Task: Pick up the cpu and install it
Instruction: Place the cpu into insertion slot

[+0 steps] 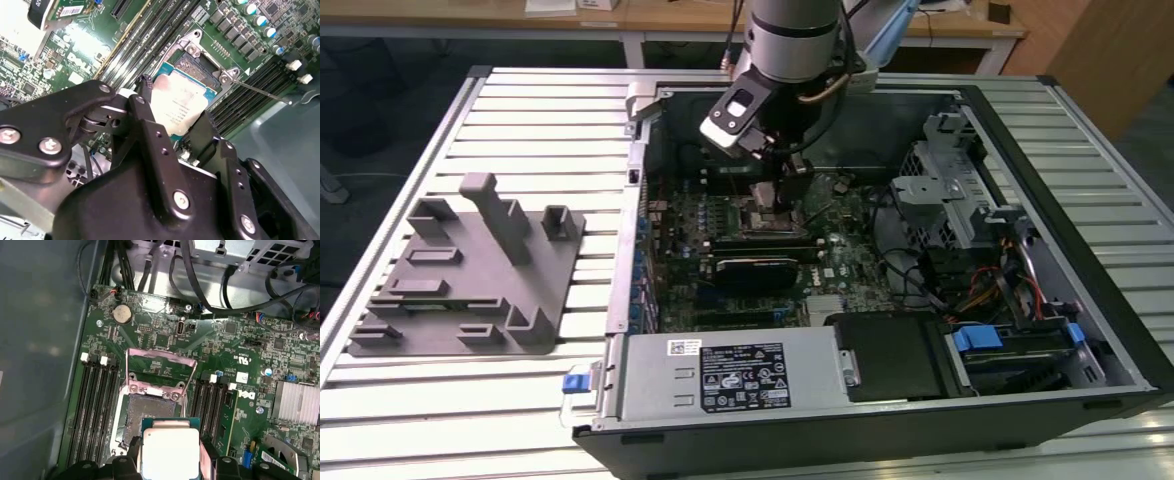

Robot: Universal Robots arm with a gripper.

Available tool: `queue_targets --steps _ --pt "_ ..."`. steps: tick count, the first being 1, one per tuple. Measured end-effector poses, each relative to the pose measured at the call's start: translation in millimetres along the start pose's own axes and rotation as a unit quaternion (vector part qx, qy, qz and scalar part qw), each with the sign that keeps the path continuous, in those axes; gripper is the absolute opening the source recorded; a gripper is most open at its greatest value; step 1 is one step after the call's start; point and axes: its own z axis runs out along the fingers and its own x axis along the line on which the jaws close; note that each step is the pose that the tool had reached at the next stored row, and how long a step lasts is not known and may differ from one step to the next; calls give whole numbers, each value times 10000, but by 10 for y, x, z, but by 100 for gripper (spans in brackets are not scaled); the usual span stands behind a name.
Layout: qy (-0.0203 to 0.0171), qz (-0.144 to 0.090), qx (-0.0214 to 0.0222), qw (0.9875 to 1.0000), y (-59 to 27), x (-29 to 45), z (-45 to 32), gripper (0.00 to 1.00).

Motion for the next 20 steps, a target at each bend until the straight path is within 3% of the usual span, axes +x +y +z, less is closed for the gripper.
queue_targets --steps 3,9,14,20 --pt "2 12 -1 10000 1 0 4 54" --pt "-8 413 6 9991 0 2 57 54" --pt "-8 419 6 9991 -1 8 139 54" --pt "-7 440 5 9990 0 8 151 54"
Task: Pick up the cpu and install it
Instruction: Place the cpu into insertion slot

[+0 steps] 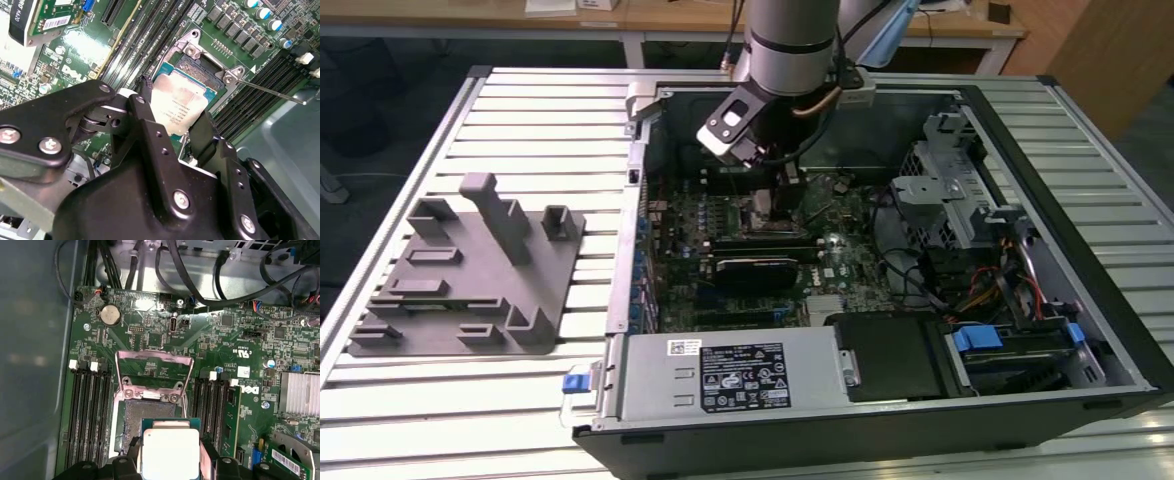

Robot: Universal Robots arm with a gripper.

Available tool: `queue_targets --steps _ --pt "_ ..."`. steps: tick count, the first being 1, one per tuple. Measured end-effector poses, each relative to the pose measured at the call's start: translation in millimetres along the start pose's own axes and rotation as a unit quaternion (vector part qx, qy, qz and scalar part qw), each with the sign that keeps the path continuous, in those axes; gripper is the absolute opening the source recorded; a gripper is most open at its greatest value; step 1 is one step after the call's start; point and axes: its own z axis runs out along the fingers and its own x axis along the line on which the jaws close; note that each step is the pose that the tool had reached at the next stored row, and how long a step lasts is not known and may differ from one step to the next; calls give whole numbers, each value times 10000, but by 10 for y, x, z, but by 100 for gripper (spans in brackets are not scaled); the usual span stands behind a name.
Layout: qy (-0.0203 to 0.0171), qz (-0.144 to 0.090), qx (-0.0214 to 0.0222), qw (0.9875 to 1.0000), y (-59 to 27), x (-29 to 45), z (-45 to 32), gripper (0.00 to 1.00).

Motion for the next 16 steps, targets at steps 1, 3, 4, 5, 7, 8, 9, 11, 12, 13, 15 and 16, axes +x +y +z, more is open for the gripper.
queue_targets --steps 1,3,4,5,7,8,9,11,12,13,15,16 --pt "-2 36 1 10000 0 0 8 54" --pt "-5 125 3 9999 1 0 27 54" --pt "-6 175 4 9998 2 0 37 54" --pt "-7 211 5 9998 2 1 47 54" --pt "-8 235 5 9997 4 16 66 54" --pt "-7 236 5 9997 4 31 78 54" --pt "-7 236 5 9997 5 48 89 54" --pt "-7 236 5 9997 7 76 116 54" --pt "-7 237 5 9997 7 87 132 54" --pt "-6 238 5 9997 8 97 150 54" --pt "-7 240 5 9997 8 109 175 54" --pt "-7 240 5 9997 9 110 180 54"
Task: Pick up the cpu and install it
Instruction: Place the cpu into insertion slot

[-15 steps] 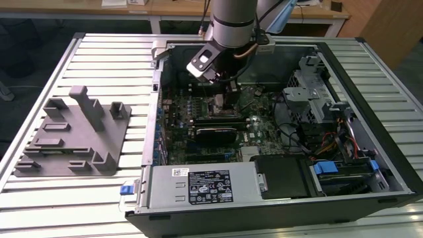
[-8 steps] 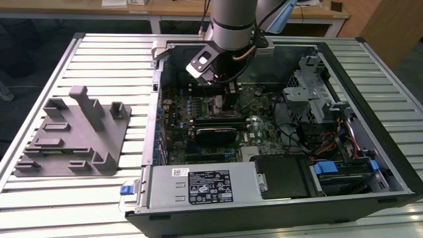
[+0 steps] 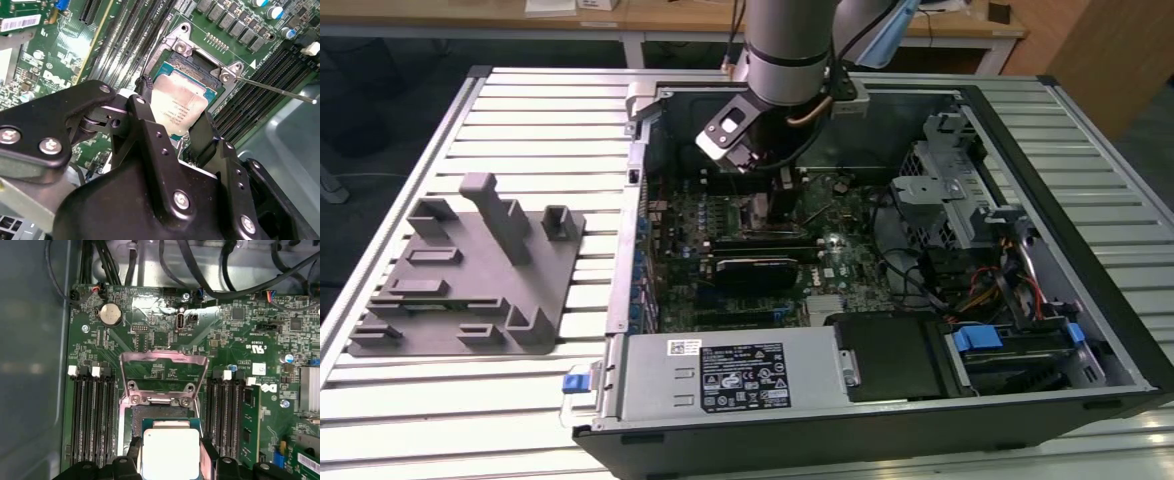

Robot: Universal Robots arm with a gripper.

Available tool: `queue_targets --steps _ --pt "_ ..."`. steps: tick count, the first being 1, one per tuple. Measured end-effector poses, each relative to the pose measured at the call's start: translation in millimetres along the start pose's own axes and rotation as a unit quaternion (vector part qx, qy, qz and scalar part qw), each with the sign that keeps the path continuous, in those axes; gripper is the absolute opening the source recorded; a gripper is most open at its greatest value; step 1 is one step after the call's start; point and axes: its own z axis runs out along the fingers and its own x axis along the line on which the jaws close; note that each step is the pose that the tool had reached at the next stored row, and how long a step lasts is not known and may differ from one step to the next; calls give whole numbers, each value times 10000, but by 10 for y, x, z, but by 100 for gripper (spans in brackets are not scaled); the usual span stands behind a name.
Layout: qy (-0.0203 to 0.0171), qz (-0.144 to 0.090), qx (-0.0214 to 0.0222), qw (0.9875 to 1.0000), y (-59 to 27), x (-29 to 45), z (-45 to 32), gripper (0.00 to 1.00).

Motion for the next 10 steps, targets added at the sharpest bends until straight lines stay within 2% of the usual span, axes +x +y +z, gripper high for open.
queue_targets --steps 4,10 --pt "0 4 0 10000 -1 0 8 54" --pt "-1 13 0 10000 -2 7 71 54"
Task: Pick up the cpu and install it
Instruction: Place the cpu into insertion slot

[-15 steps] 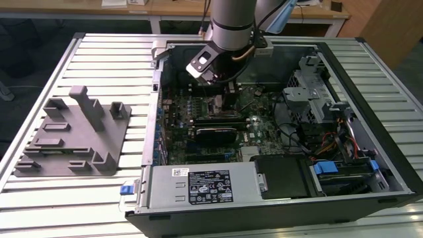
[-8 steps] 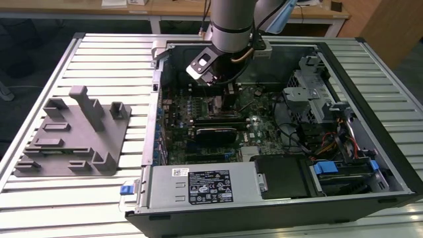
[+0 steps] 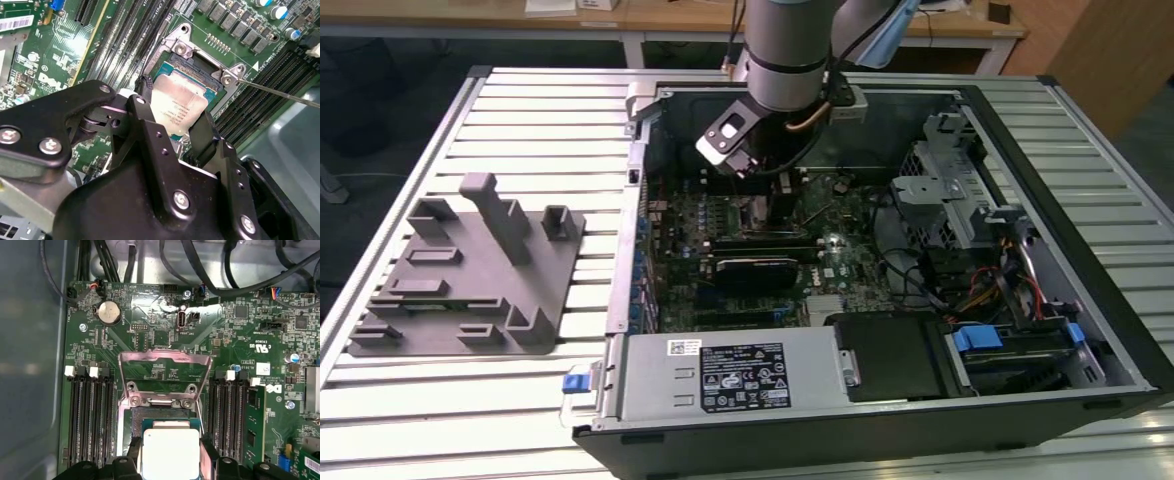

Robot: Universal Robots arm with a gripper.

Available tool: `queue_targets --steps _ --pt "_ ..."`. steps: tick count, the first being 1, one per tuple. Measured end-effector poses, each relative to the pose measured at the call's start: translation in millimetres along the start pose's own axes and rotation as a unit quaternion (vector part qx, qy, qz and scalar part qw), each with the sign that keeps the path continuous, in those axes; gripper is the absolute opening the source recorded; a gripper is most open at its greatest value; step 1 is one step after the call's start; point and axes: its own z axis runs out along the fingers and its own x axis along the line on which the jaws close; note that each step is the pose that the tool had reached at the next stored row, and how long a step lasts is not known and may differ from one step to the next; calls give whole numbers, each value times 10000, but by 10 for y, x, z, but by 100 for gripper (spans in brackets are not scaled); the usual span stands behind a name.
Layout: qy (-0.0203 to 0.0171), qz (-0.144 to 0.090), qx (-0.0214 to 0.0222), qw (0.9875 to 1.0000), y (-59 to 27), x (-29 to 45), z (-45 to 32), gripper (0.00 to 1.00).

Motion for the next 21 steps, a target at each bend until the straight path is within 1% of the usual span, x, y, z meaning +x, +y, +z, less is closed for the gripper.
queue_targets --steps 5,6,10,14,19,21 --pt "0 3 0 10000 1 37 26 54" --pt "1 3 -1 10000 1 55 48 54" --pt "0 4 0 10000 1 82 93 54" --pt "0 3 0 10000 1 93 123 54" --pt "0 6 0 10000 0 93 126 54" --pt "-1 89 0 10000 0 93 135 54"
